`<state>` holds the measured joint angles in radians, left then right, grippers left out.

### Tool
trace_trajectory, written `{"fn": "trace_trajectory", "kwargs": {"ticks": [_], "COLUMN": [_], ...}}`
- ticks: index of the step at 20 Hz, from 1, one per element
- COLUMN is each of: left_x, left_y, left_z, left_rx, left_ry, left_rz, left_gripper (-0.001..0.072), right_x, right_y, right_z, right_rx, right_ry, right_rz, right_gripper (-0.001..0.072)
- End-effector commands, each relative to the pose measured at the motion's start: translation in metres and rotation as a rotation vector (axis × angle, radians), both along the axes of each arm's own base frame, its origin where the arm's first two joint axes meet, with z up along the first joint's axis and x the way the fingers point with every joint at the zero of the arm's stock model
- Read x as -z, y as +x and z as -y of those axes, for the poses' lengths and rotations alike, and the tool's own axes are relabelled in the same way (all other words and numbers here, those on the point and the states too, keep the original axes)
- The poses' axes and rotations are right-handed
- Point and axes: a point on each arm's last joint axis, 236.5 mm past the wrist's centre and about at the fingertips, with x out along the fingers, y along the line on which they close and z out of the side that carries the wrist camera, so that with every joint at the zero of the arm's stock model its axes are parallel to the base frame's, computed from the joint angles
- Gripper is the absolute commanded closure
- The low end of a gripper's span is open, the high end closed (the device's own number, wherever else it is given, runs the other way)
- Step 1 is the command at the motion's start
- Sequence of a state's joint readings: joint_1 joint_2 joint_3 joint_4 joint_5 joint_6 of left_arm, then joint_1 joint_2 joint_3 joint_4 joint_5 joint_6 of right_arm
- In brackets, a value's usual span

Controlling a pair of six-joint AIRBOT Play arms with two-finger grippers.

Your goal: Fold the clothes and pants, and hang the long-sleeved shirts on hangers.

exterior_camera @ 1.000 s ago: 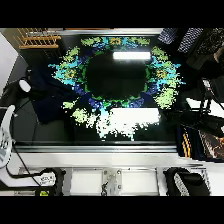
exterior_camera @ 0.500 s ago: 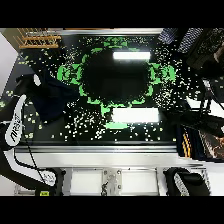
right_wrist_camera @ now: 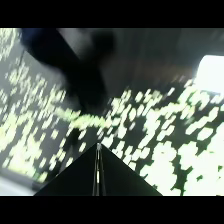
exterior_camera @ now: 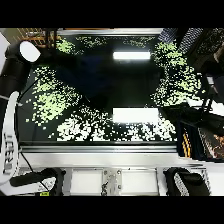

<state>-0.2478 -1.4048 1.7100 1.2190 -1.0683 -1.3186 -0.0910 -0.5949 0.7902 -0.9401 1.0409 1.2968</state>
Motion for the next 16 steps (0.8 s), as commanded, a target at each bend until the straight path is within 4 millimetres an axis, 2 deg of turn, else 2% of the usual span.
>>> {"fn": "trace_trajectory", "kwargs": {"ticks": [1,2,3,5,6,8,10,12,13,14,16], "left_x": [-0.083,-0.084,-0.076,-0.037,-0.010,0.046,0.094,0.124,0.133,0.145,0.175], "left_y": [-0.074,-0.086,-0.092,-0.094,-0.092,-0.085,-0.078,-0.069,-0.068,-0.072,-0.094], "left_z": [0.088,0.097,0.100,0.094,0.086,0.059,0.016,-0.036,-0.061,-0.086,-0.117], "left_rx": [0.305,0.337,0.348,0.331,0.306,0.226,0.109,-0.056,-0.139,-0.200,-0.273], "left_ry": [-0.025,-0.024,-0.019,-0.004,0.009,0.029,0.037,0.005,-0.018,-0.029,-0.035], "left_rz": [0.213,0.218,0.197,0.103,0.037,-0.098,-0.222,-0.326,-0.382,-0.437,-0.543], "left_gripper": [0.0699,0.0700,0.0700,0.0700,0.0700,0.0700,0.0688,0.0060,0.0098,0.0096,0.0096], "right_x": [-0.023,-0.028,-0.031,-0.033,-0.032,-0.032,-0.032,-0.032,-0.032,-0.032,-0.031], "right_y": [0.023,0.024,0.025,0.025,0.025,0.025,0.025,0.025,0.025,0.025,0.025], "right_z": [0.051,0.068,0.079,0.090,0.092,0.092,0.092,0.092,0.092,0.092,0.092], "right_rx": [0.166,0.217,0.254,0.287,0.292,0.292,0.292,0.292,0.292,0.292,0.292], "right_ry": [-0.120,-0.158,-0.176,-0.182,-0.183,-0.183,-0.183,-0.183,-0.182,-0.183,-0.182], "right_rz": [0.097,0.102,0.105,0.105,0.102,0.101,0.101,0.101,0.101,0.101,0.100], "right_gripper": [0.0700,0.0701,0.0701,0.0701,0.0701,0.0700,0.0700,0.0700,0.0700,0.0700,0.0700]}}
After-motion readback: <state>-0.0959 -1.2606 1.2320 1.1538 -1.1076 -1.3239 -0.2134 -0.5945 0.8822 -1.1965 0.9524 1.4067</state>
